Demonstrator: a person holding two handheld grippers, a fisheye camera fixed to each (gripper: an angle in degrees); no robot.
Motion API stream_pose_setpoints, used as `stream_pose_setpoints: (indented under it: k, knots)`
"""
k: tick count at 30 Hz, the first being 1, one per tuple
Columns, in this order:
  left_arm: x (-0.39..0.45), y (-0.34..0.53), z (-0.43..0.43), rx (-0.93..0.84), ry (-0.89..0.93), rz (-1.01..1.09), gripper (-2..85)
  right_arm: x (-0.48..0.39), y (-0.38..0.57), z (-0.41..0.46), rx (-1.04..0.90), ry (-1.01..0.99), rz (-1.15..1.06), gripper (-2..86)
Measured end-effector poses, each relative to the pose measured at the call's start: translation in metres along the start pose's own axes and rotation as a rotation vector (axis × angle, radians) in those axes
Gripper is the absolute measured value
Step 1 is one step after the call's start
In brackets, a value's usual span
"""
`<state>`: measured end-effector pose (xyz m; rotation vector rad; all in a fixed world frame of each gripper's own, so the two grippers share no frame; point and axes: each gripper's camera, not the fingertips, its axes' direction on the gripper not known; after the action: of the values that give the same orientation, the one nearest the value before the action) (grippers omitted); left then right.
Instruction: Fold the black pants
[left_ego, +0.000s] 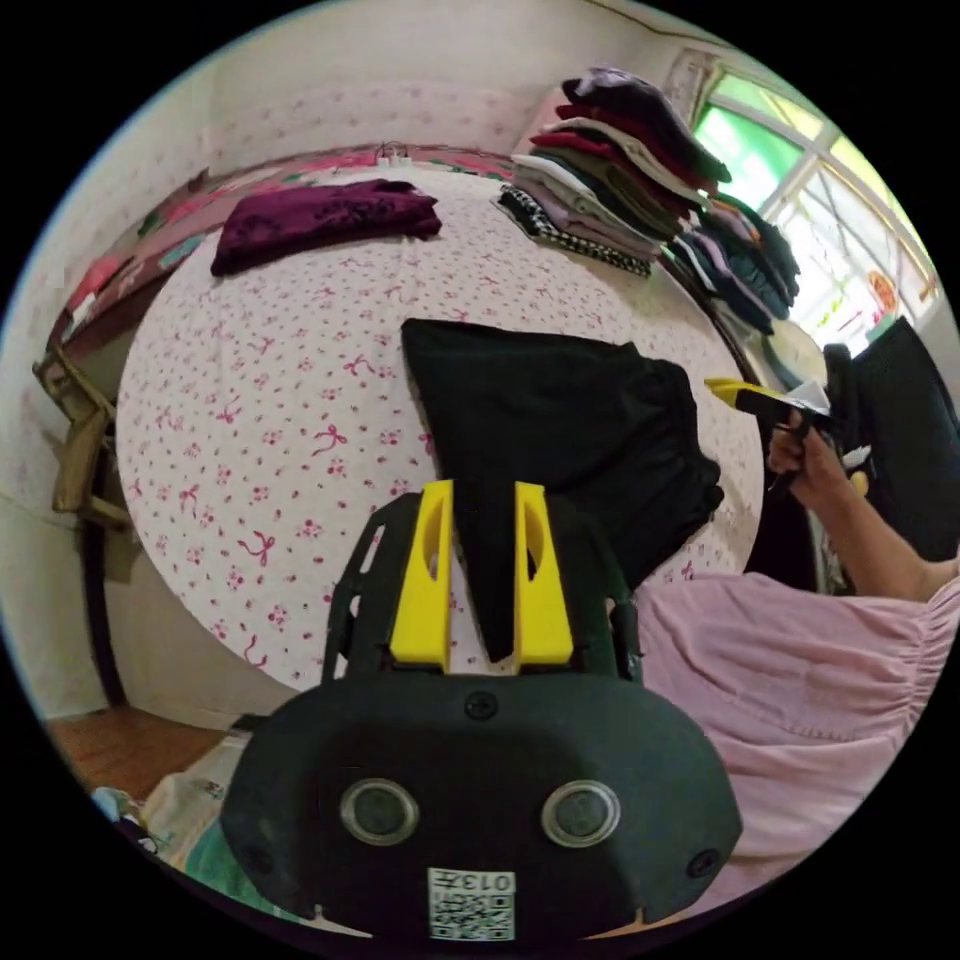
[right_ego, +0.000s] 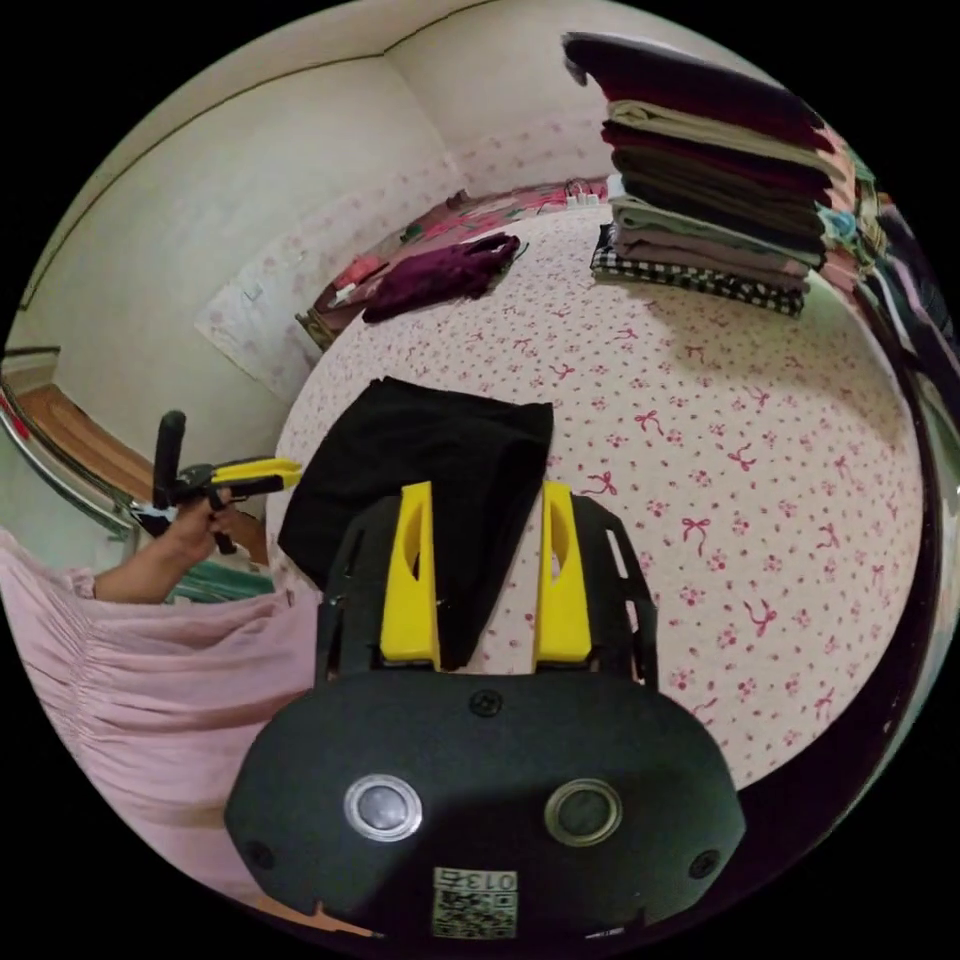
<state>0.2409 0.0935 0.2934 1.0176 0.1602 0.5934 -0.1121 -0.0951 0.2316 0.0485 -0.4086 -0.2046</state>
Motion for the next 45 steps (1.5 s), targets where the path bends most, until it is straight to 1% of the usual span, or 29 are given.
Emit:
stream_pose_setpoints:
  k: [3, 7, 9, 13, 16, 19, 20, 22, 23, 25, 26, 28, 31, 33, 34, 37, 38, 39, 41, 45]
  knots:
    - [-0.034, -0.01, 0.012, -0.043, 0.086, -0.064, 12.0, 0.012, -0.018, 0.018, -0.001, -0.04, 0.024, 16.5]
    - [-0.069, -0.02, 0.023, -0.06, 0.196, -0.147, 13.5, 0.03, -0.033, 0.047, -0.067, -0.041, 0.06, 17.1]
    - [-0.079, -0.025, 0.029, -0.084, 0.246, -0.156, 13.2, 0.04, -0.034, 0.064, -0.119, -0.075, 0.09, 16.3]
    - [-0.095, -0.037, 0.027, -0.119, 0.229, -0.17, 9.4, 0.04, -0.035, 0.073, -0.12, -0.103, 0.096, 14.0]
    - [-0.088, -0.044, 0.012, -0.092, 0.173, -0.084, 7.0, 0.022, -0.039, 0.074, -0.123, -0.022, -0.028, 12.4]
    - [-0.083, -0.047, 0.006, -0.101, 0.084, -0.019, 7.2, 0.015, -0.039, 0.078, -0.124, 0.037, -0.081, 12.5]
    - [-0.09, -0.045, 0.009, -0.104, 0.093, -0.045, 7.9, 0.019, -0.038, 0.082, -0.118, 0.03, -0.065, 12.8]
    - [-0.107, -0.042, 0.014, -0.097, 0.153, -0.103, 9.2, 0.038, -0.037, 0.089, -0.103, -0.078, 0.039, 13.1]
    - [-0.116, -0.041, 0.017, -0.101, 0.209, -0.129, 9.8, 0.042, -0.036, 0.09, -0.091, -0.099, 0.058, 13.1]
    - [-0.125, -0.042, 0.016, -0.092, 0.246, -0.158, 9.6, 0.046, -0.036, 0.092, -0.085, -0.125, 0.078, 12.4]
    - [-0.127, -0.044, 0.016, -0.109, 0.236, -0.155, 8.7, 0.043, -0.038, 0.095, -0.092, -0.13, 0.064, 11.3]
    - [-0.125, -0.049, 0.01, -0.116, 0.23, -0.123, 7.1, 0.029, -0.044, 0.097, -0.12, -0.086, -0.002, 8.4]
    - [-0.107, -0.052, -0.01, -0.066, 0.133, -0.008, 6.7, 0.008, -0.05, 0.091, -0.108, -0.03, -0.081, 7.5]
    - [-0.105, -0.049, -0.009, -0.066, 0.101, -0.005, 7.1, -0.001, -0.049, 0.092, -0.093, 0.016, -0.098, 8.1]
    - [-0.109, -0.046, -0.002, -0.08, 0.106, -0.029, 7.6, 0.002, -0.047, 0.099, -0.096, 0.015, -0.075, 8.8]
    - [-0.124, -0.04, 0.011, -0.083, 0.227, -0.098, 9.1, 0.017, -0.044, 0.118, -0.144, -0.045, 0.005, 9.7]
    - [-0.129, -0.039, 0.012, -0.085, 0.242, -0.133, 8.2, 0.02, -0.041, 0.119, -0.102, -0.068, 0.019, 9.4]
    - [-0.131, -0.039, 0.012, -0.09, 0.237, -0.138, 7.8, 0.021, -0.041, 0.12, -0.1, -0.078, 0.025, 8.6]
    - [-0.133, -0.041, 0.011, -0.1, 0.242, -0.131, 6.7, 0.018, -0.044, 0.122, -0.116, -0.093, 0.018, 7.4]
    - [-0.123, -0.044, -0.009, -0.059, 0.234, -0.086, 6.2, -0.013, -0.053, 0.11, -0.112, -0.015, -0.086, 6.2]
